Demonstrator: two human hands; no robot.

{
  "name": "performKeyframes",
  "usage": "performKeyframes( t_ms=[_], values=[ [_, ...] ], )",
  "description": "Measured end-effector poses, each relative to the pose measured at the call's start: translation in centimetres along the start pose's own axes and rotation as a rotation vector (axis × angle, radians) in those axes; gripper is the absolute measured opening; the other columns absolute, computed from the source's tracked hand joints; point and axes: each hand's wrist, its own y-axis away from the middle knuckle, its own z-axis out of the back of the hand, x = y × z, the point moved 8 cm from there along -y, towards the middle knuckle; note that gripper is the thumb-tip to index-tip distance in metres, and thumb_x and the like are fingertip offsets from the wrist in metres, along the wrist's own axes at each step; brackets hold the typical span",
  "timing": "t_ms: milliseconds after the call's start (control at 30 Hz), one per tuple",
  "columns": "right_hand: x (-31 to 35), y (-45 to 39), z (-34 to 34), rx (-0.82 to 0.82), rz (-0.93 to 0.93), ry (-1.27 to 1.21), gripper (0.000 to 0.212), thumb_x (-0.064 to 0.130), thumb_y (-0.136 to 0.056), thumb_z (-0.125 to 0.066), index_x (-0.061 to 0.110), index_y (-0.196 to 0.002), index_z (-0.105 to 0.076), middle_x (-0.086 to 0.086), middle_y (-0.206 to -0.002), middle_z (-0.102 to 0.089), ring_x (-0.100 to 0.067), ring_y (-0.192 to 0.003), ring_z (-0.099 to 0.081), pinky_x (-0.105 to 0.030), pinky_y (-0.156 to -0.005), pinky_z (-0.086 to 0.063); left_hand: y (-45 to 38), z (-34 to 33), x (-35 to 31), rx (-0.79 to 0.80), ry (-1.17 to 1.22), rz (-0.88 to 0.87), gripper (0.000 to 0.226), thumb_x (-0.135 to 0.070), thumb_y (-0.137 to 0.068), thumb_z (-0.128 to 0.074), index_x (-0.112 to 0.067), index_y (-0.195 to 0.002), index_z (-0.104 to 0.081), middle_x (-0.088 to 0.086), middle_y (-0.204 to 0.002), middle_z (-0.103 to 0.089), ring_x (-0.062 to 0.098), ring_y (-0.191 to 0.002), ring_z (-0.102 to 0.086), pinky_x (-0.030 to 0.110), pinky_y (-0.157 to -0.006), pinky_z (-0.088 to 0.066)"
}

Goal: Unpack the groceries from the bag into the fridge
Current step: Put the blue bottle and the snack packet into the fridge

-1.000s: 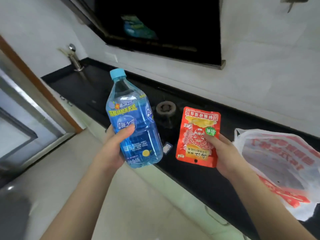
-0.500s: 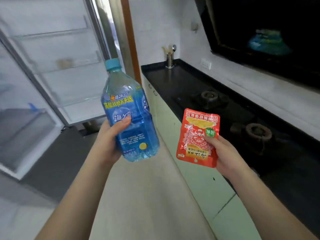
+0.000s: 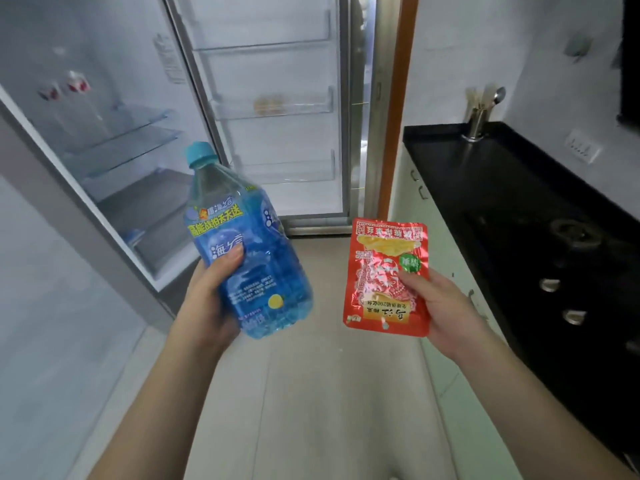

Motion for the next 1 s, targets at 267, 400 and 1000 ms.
performKeyframes(
  t_ms=[267,400,1000],
  values=[
    [1.6,-10.0,-1.5,0.137,-0.084,0.031,0.023,0.022,-0.091,-0.063,0.021,-0.114,-0.063,-0.008,-0.104,-0.075,-0.031,-0.095,-0.071,-0.054,-0.092,-0.052,-6.5,-0.4,-1.7,-0.151,-0.1,-0.106,0.097,-0.04,-0.062,-0.086,-0.006,-0.142,-0.043,0.02,-0.135,-0.054,0.037,-0.118,-0.058,0.05,-0.092,-0.051],
    [2.6,-13.8,-3.6,0.218,-0.106,0.054,0.022,0.023,-0.092,-0.062,0.018,-0.113,-0.063,-0.007,-0.099,-0.076,-0.028,-0.089,-0.073,-0.047,-0.083,-0.056,-8.2,-0.9,-1.8,-0.208,-0.053,-0.132,0.099,-0.04,-0.06,-0.087,-0.007,-0.142,-0.043,0.017,-0.131,-0.057,0.036,-0.116,-0.059,0.052,-0.093,-0.05],
    [2.3,-24.9,-25.2,0.506,-0.126,0.145,0.022,0.023,-0.091,-0.064,0.02,-0.113,-0.063,-0.004,-0.1,-0.076,-0.025,-0.089,-0.073,-0.043,-0.078,-0.058,-11.7,11.7,-9.5,-0.406,-0.03,-0.312,0.05,-0.038,-0.078,-0.073,-0.013,-0.122,-0.064,0.011,-0.121,-0.067,0.032,-0.11,-0.064,0.051,-0.095,-0.05]
  ],
)
